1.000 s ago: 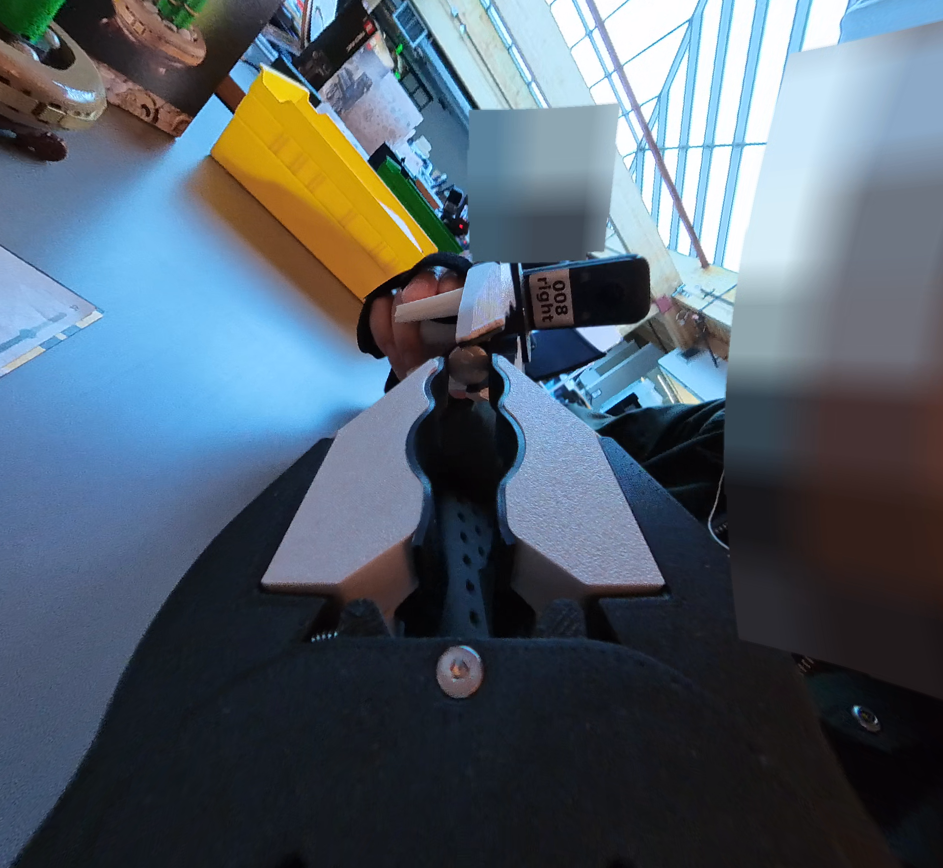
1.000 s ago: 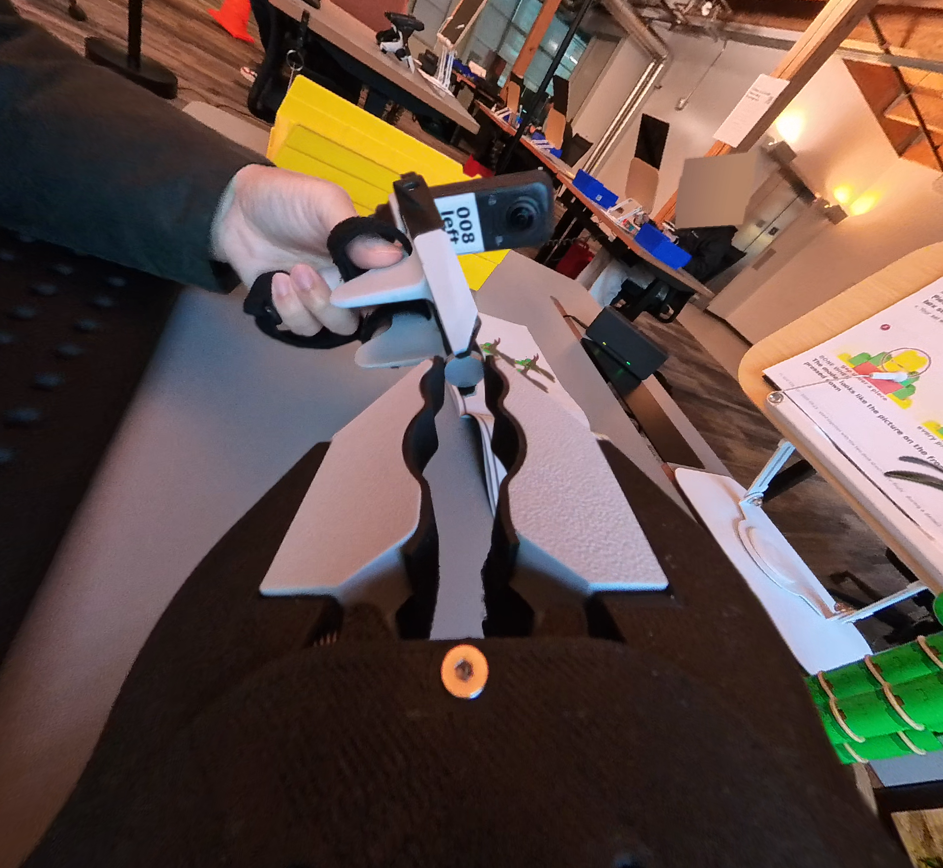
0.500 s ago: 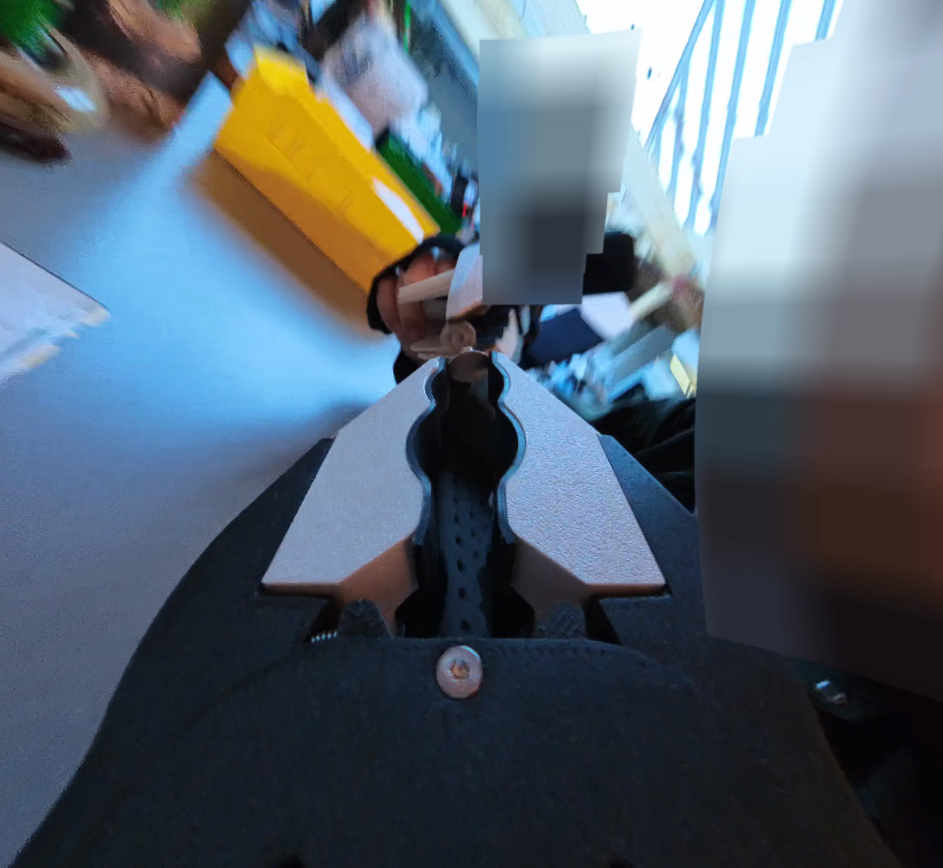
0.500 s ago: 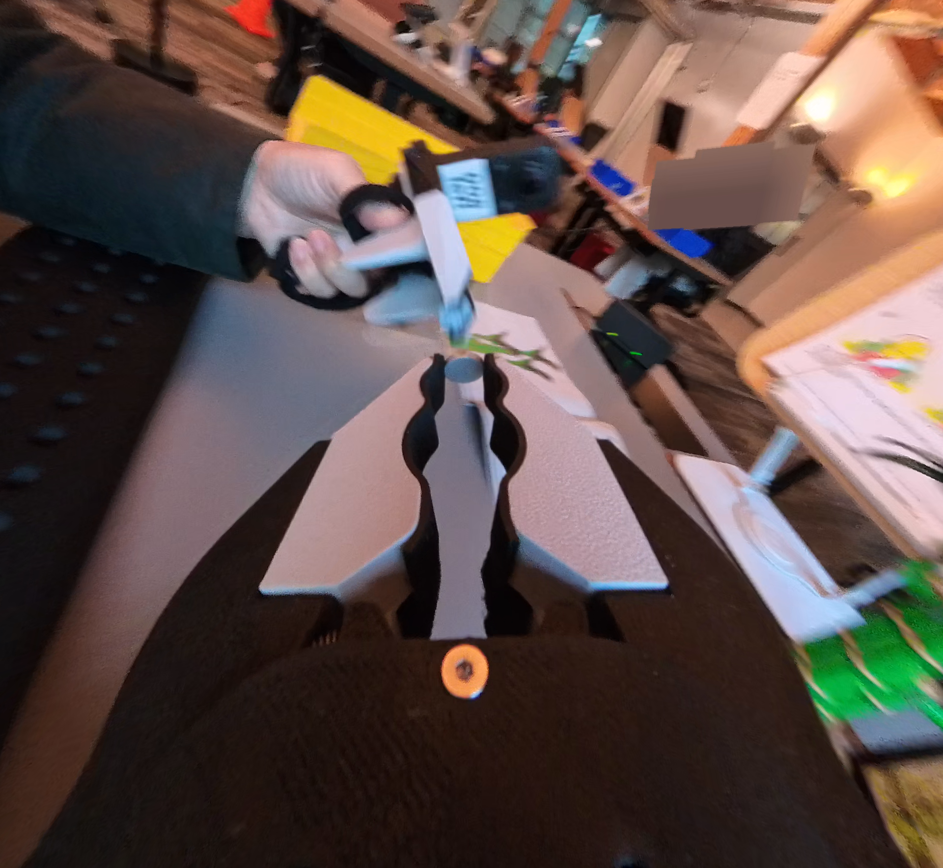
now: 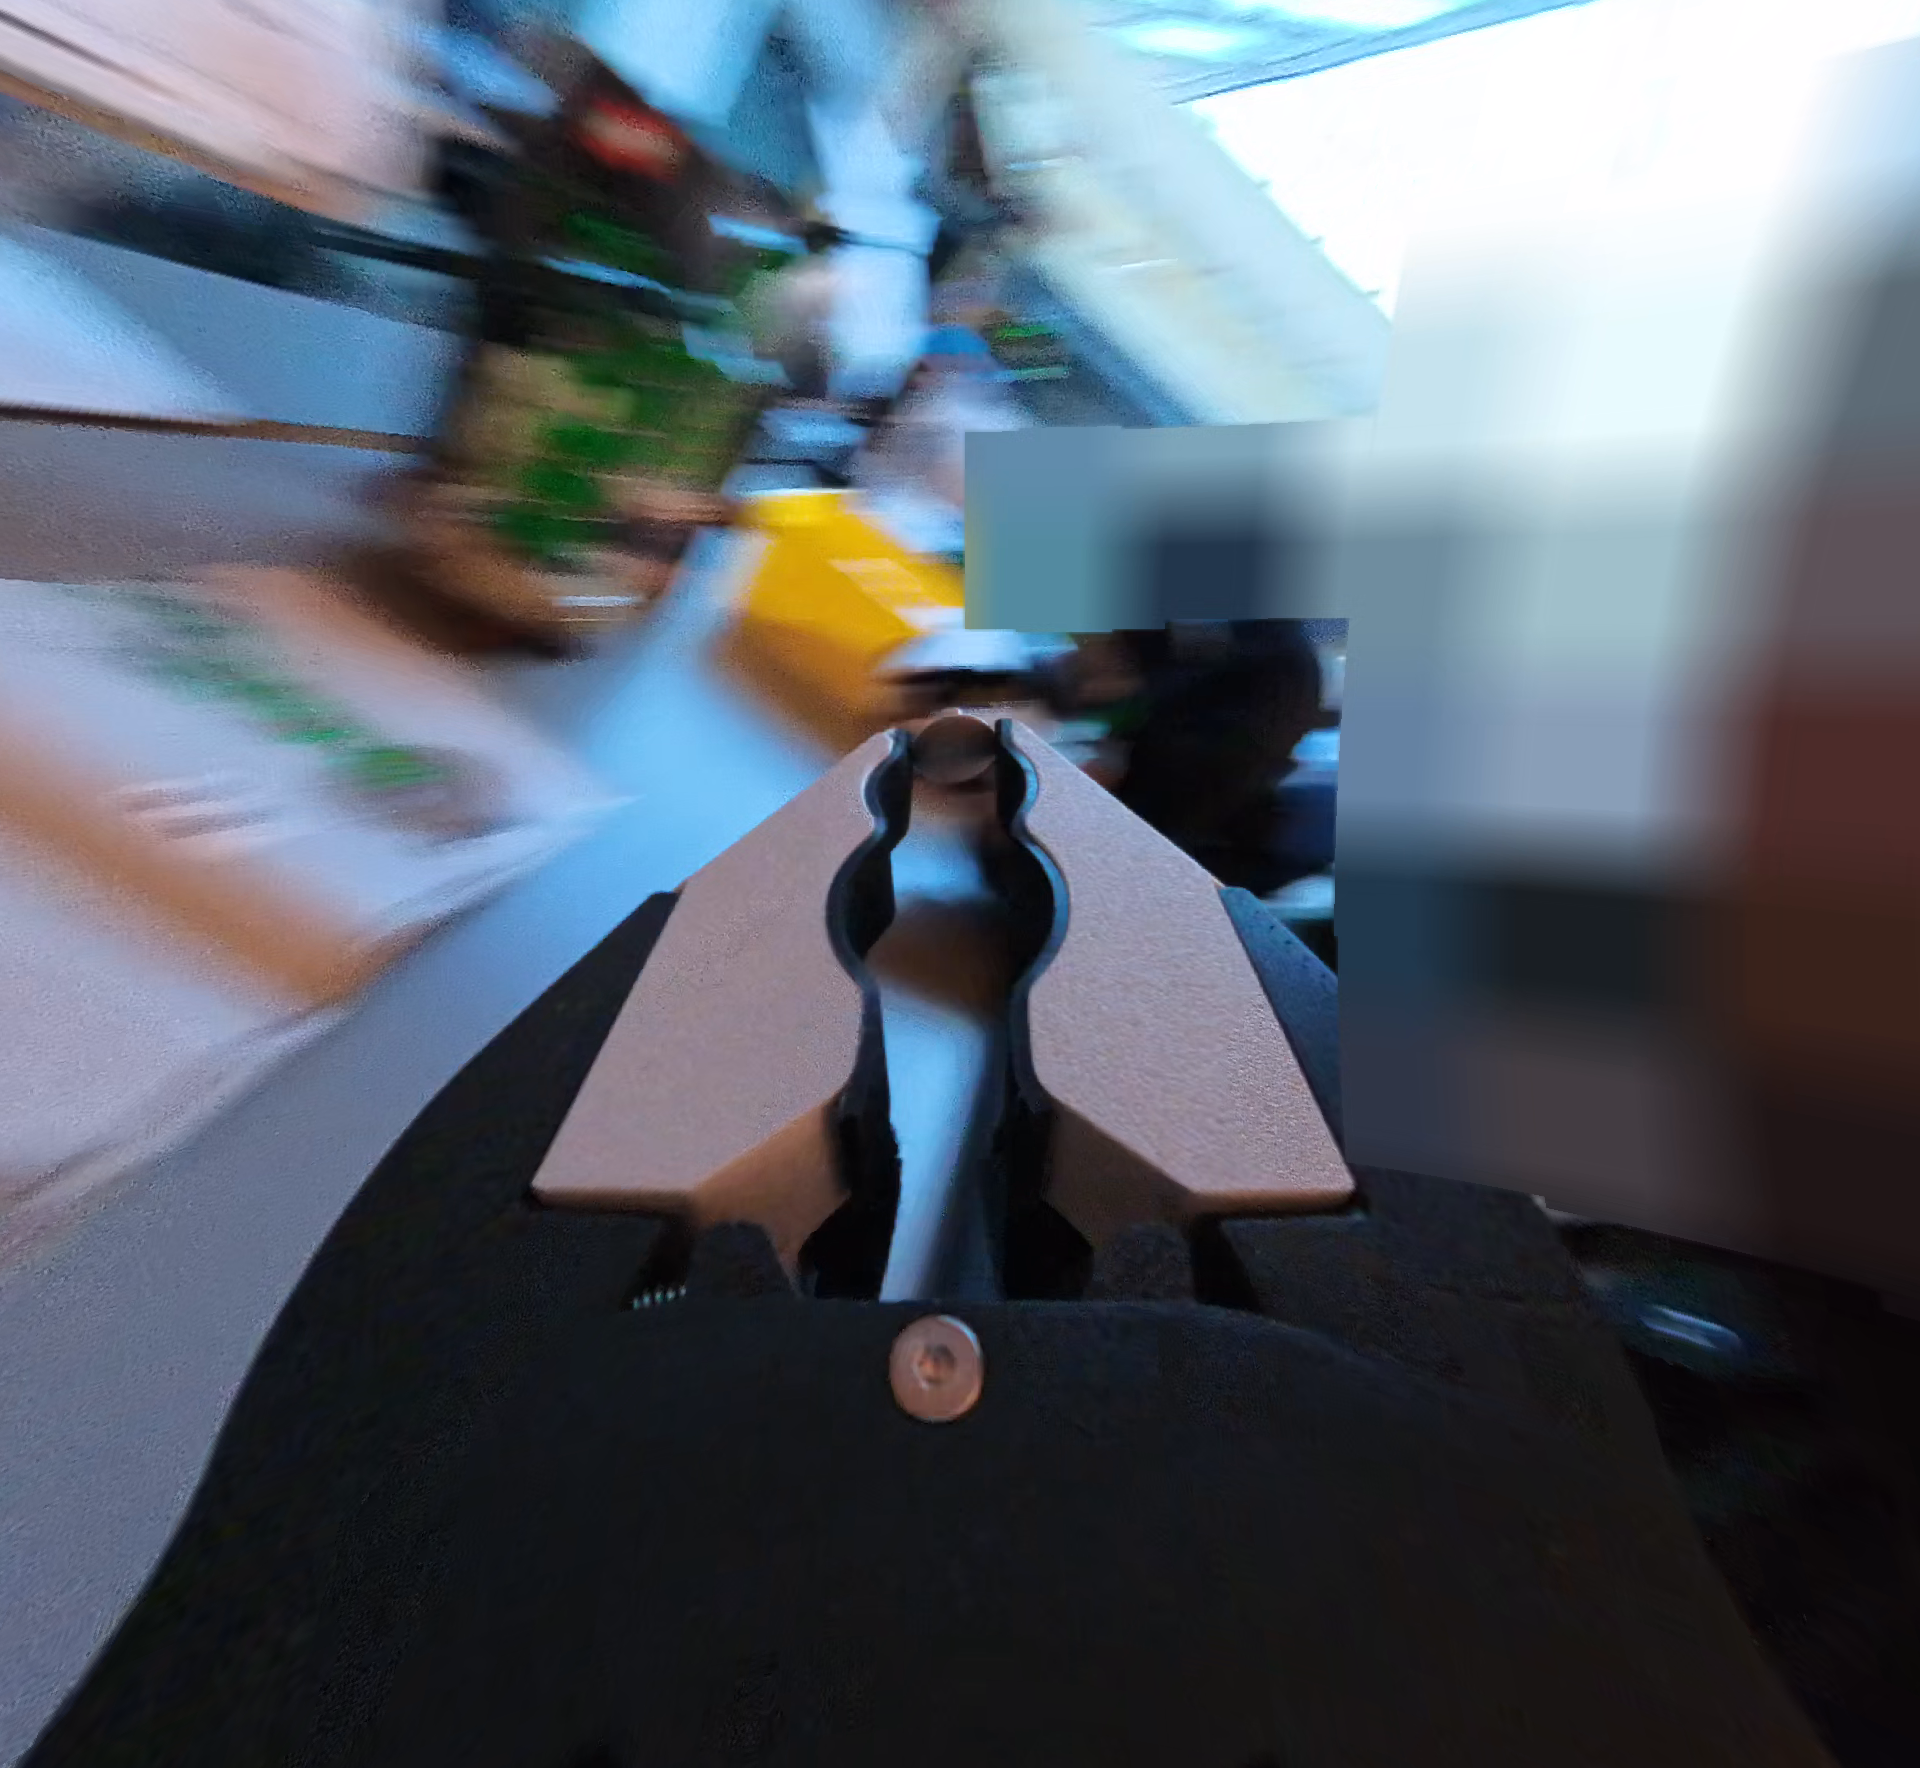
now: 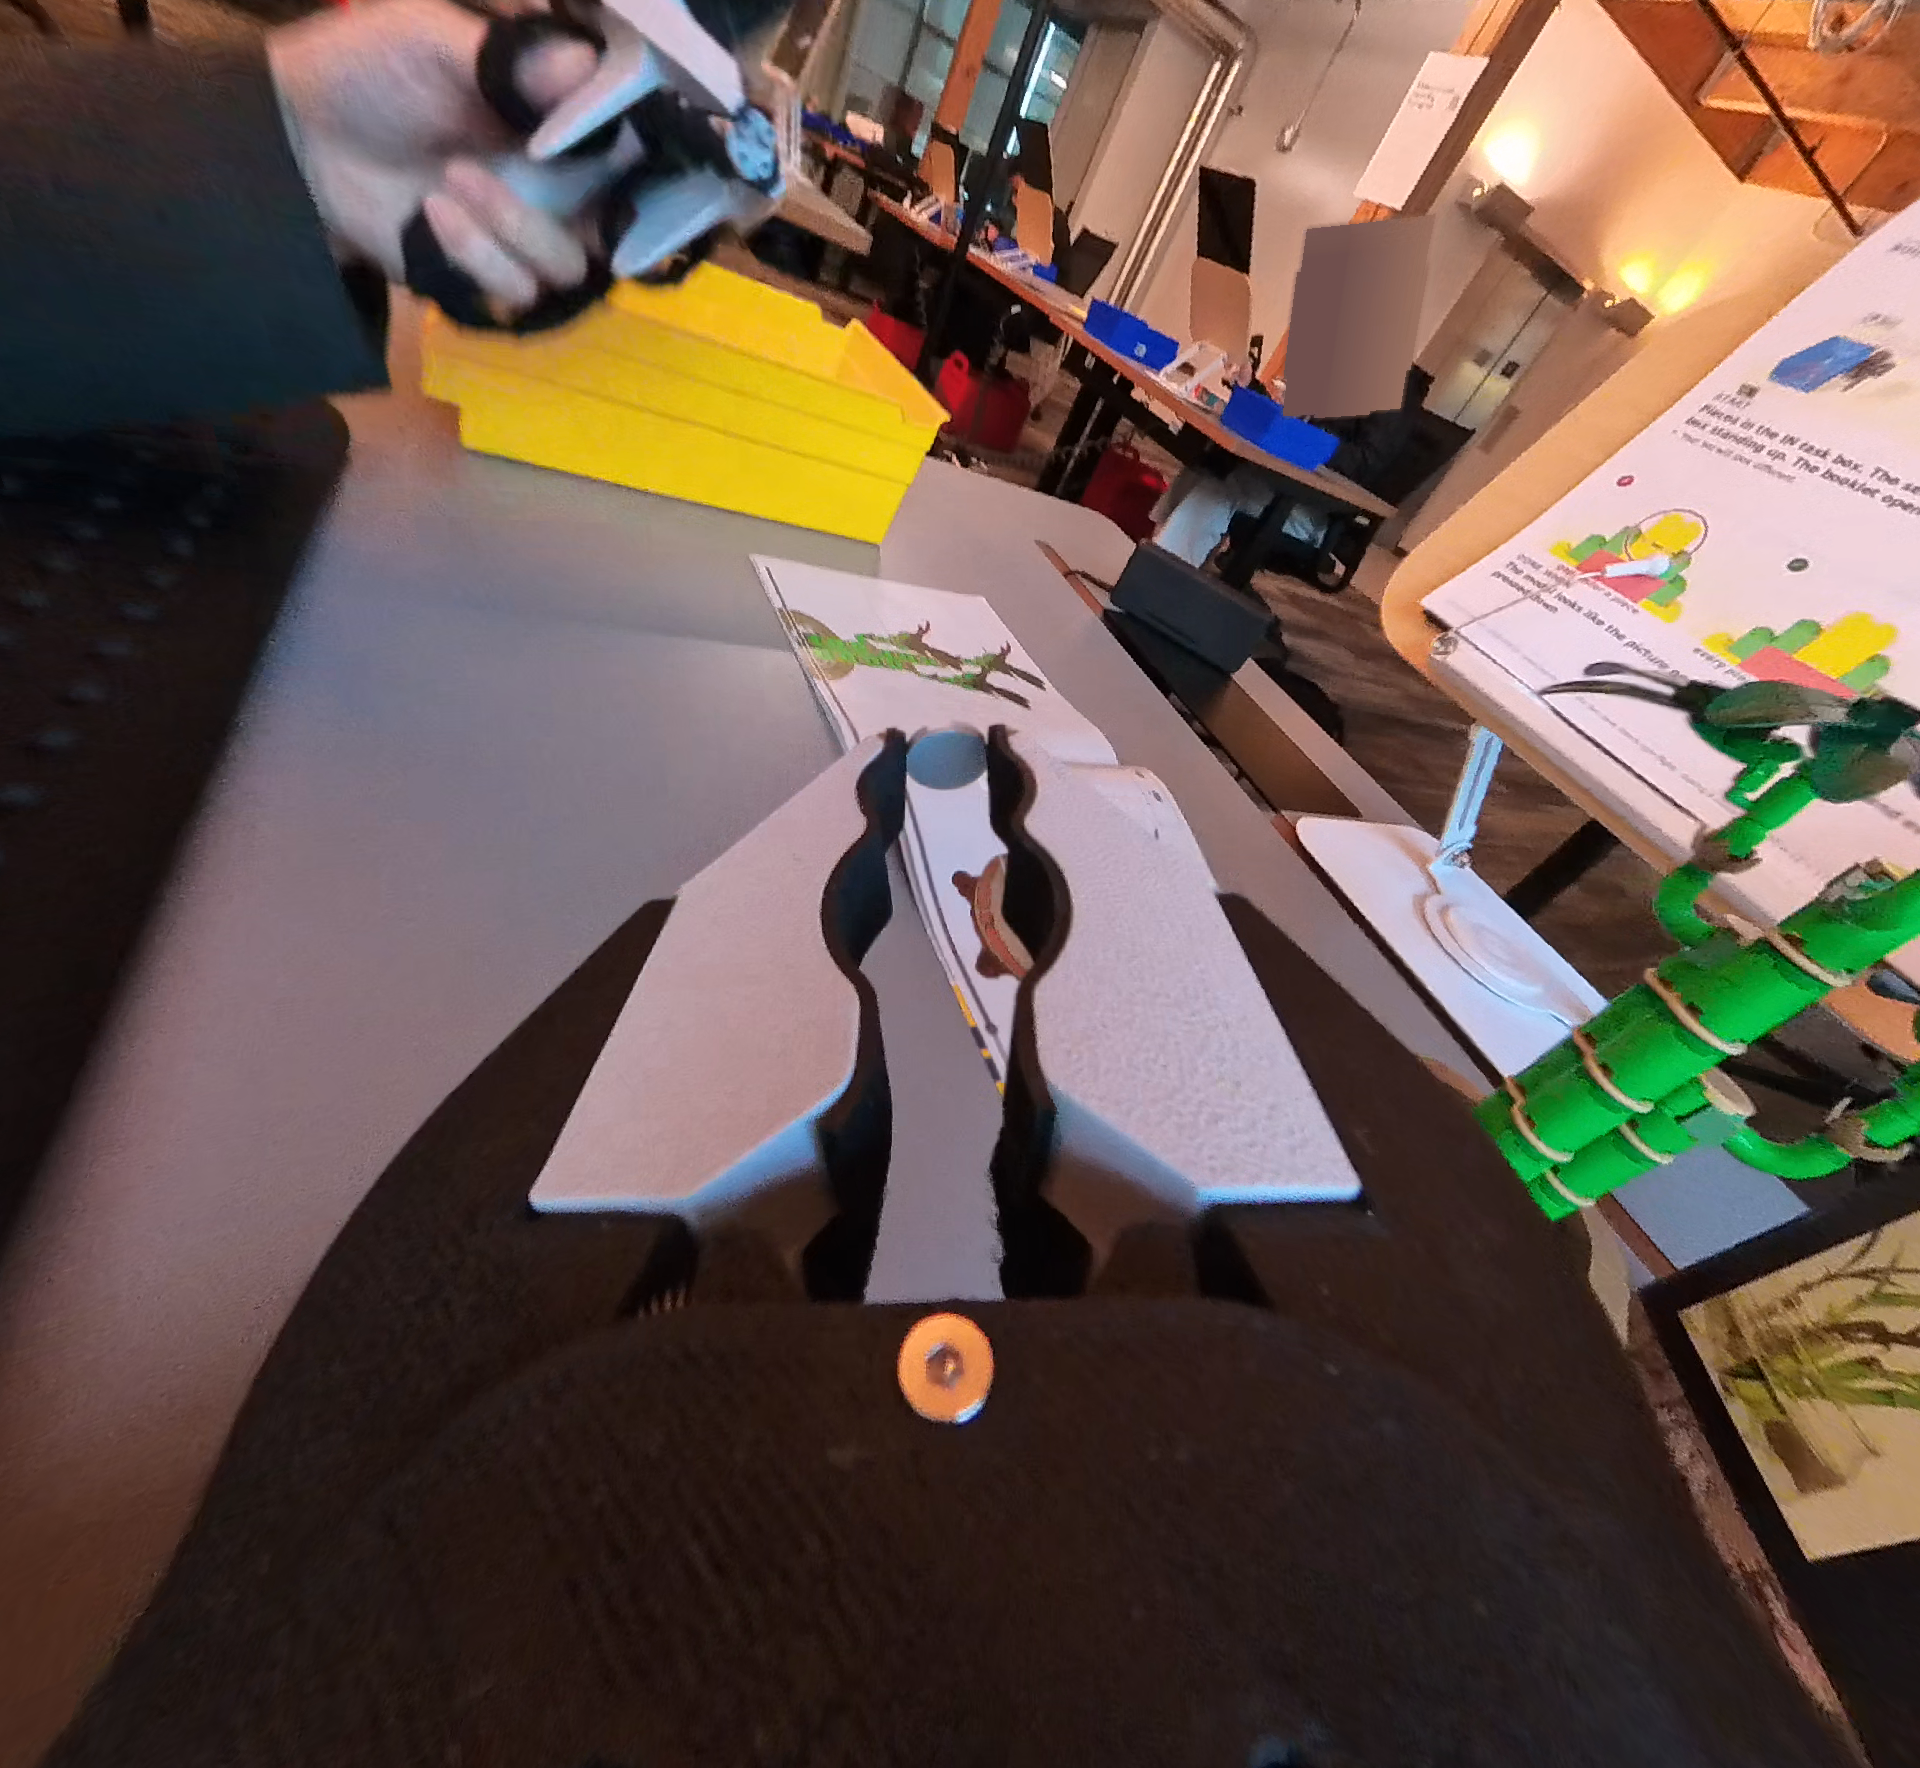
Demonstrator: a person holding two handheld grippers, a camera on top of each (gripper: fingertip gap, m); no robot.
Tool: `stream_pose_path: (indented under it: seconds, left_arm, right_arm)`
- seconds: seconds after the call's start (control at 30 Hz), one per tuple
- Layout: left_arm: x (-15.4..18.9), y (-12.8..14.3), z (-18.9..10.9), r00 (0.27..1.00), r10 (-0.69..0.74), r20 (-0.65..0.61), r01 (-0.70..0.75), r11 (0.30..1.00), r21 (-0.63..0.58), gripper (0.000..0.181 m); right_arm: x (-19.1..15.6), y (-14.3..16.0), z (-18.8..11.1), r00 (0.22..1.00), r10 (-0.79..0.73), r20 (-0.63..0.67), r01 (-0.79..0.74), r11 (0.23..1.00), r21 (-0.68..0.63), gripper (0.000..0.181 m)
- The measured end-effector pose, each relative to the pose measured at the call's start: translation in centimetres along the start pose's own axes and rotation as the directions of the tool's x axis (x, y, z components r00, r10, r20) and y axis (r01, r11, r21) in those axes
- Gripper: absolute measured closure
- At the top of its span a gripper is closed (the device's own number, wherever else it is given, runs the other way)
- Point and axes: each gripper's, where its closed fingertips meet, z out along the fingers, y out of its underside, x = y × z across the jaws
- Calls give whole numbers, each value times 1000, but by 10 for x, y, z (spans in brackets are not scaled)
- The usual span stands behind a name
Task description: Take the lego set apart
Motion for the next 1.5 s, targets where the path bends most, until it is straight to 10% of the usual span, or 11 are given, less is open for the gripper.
stream_pose_path:
  seconds: [0.03, 0.1, 0.17, 0.3, 0.73, 0.87, 1.1, 1.5]
  left_arm:
    - [-23, -11, -33, 956, 111, 271, -110, 994, -19, 167]
    - [-57, -41, -130, 649, 235, 723, -254, 963, -85, 168]
    - [-70, -47, -211, 401, 202, 894, -188, 973, -135, 167]
    - [-96, -22, -263, 390, 153, 908, 32, 983, -179, 164]
    - [-127, 5, -315, 270, 339, 901, 15, 934, -356, 103]
    - [-105, 6, -304, 370, 292, 882, -50, 954, -295, 118]
    - [27, 26, -138, 933, 137, 334, -167, 984, 61, 126]
    - [61, 72, -85, 998, 48, -48, -42, 991, 125, 160]
  right_arm:
    - [-1, 3, 1, 1000, -3, 4, 3, 1000, -13, 167]
    - [-5, 9, 6, 1000, -12, 16, 13, 999, -44, 167]
    - [-11, 13, 11, 999, -32, 38, 35, 997, -71, 167]
    - [-22, 23, 18, 996, -63, 70, 71, 990, -119, 167]
    - [-11, 49, 24, 999, -49, -8, 46, 977, -207, 167]
    - [-17, 15, 37, 998, -58, -22, 55, 987, -149, 167]
    - [-120, -111, 130, 937, -331, 115, 314, 939, 143, 166]
    - [-188, -137, 179, 856, -458, 240, 407, 883, 235, 166]
